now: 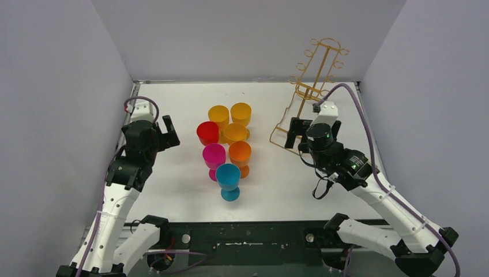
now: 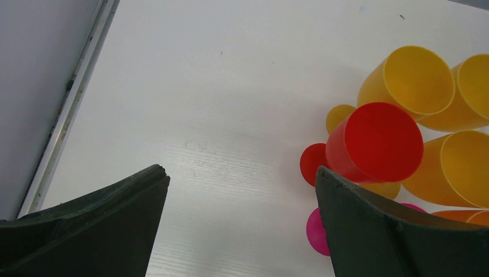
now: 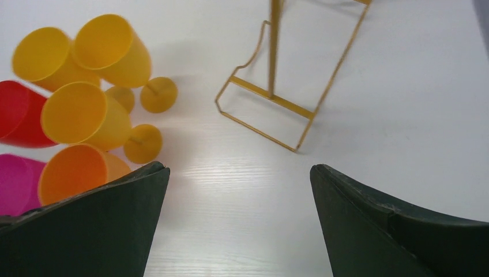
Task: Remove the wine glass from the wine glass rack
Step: Reset both arms
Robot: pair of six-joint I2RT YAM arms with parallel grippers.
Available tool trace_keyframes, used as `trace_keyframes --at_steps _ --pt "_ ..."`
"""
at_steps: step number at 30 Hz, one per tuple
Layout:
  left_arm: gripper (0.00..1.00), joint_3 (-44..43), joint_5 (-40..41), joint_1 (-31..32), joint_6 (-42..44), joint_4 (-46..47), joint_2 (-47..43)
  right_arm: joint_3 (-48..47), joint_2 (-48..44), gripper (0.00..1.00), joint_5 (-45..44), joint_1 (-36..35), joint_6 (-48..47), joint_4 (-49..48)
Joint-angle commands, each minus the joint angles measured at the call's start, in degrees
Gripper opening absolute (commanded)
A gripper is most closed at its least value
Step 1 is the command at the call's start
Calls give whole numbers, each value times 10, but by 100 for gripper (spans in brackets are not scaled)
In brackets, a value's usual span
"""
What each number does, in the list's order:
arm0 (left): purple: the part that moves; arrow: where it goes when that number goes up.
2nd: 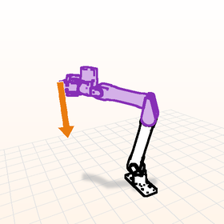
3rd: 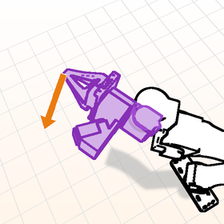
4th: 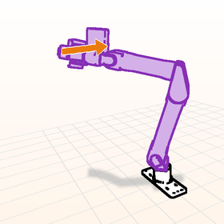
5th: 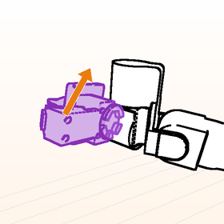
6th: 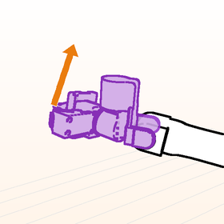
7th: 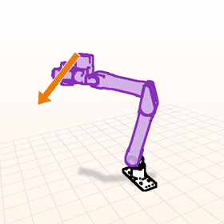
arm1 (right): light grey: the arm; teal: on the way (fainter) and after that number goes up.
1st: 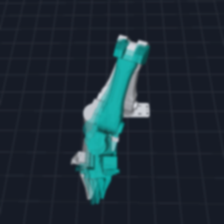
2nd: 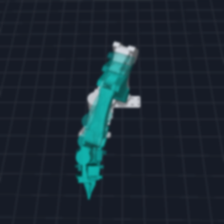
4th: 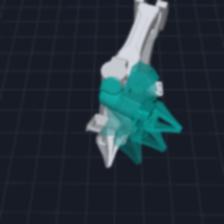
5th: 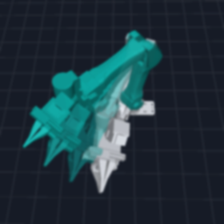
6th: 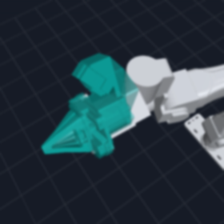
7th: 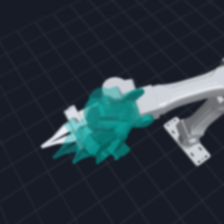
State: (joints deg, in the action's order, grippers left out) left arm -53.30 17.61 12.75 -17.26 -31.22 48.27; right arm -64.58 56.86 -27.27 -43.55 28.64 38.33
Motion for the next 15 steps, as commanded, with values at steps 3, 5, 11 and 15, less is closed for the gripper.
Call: trace_keyframes --at_steps 3,5,11,15 --pt "97 -65 54 -1 -43 -91 -6 8 -14 100 -8 127 4 60" --pt "97 -72 57 -2 -45 -95 -15 12 -17 100 16 168 0 56" --pt "97 -78 36 0 -60 -110 -24 -2 -46 100 125 207 11 27" --pt "97 -70 38 1 -62 -109 -27 -10 -37 100 122 208 10 47"
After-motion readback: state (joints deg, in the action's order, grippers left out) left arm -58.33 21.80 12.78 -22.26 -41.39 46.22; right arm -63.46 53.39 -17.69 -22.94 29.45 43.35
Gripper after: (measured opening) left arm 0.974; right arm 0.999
